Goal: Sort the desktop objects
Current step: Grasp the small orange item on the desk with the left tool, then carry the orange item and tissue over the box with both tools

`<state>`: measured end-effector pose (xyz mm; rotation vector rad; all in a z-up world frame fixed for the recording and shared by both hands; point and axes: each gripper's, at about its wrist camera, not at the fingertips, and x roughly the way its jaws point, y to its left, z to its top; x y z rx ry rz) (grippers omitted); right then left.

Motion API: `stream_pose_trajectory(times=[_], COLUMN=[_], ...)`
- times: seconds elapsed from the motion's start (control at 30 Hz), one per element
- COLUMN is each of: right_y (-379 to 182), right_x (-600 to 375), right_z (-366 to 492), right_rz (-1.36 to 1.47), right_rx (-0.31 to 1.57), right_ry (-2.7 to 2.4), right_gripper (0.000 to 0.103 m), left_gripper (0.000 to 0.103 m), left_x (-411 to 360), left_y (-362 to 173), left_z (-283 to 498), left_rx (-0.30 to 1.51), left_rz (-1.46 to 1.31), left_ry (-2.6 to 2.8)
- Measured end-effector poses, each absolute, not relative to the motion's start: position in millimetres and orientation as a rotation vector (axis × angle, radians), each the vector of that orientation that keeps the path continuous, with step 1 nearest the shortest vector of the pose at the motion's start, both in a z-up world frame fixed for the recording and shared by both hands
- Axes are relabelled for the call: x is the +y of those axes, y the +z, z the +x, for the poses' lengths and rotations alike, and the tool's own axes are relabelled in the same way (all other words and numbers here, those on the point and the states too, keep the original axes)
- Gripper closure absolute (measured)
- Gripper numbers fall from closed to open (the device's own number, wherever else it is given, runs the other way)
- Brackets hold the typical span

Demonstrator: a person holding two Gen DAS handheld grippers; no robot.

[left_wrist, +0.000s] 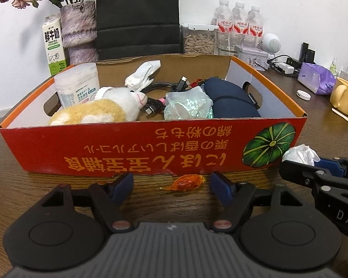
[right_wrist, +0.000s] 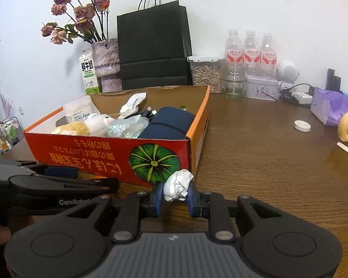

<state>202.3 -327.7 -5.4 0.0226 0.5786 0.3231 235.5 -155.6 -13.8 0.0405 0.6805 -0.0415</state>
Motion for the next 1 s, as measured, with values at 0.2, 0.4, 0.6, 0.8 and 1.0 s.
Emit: stream_pose_trajectory(times=[0.2, 0.4, 0.6, 0.8, 1.0], right_y=[-5.8, -7.0, -7.3, -4.9, 1.1], right_x=[-326.4, -325.2, -325.0, -326.2, -318.8], right_z=[201.0, 200.1, 197.7, 192.9, 182.5], right_rz=[0.016, 0.011, 0.009, 0.019, -0.015], right_rx=[0.576, 0.572, 0.563, 0.526, 0.481], right_ry=[0.321, 0.318, 0.319, 0.330, 0.338], right_gripper=[0.083, 0.083, 0.083, 0.083, 0.083], left_gripper=[0.044, 0.062, 0.062, 0.063, 0.063], left_x=[-158.5, -163.1, -161.3, -150.3, -133.8], left_y=[-13.3, -12.4, -11.6, -8.5, 3.9], left_z=[232.1, 225.0, 219.0, 208.0, 192.8], left_rx=[0.675, 0.666, 0.663, 0.650, 0.598], left_rz=[0.042, 0.050, 0.045, 0.026, 0.007], left_ry=[-0.058, -0.092, -0.112, -0.117, -0.124])
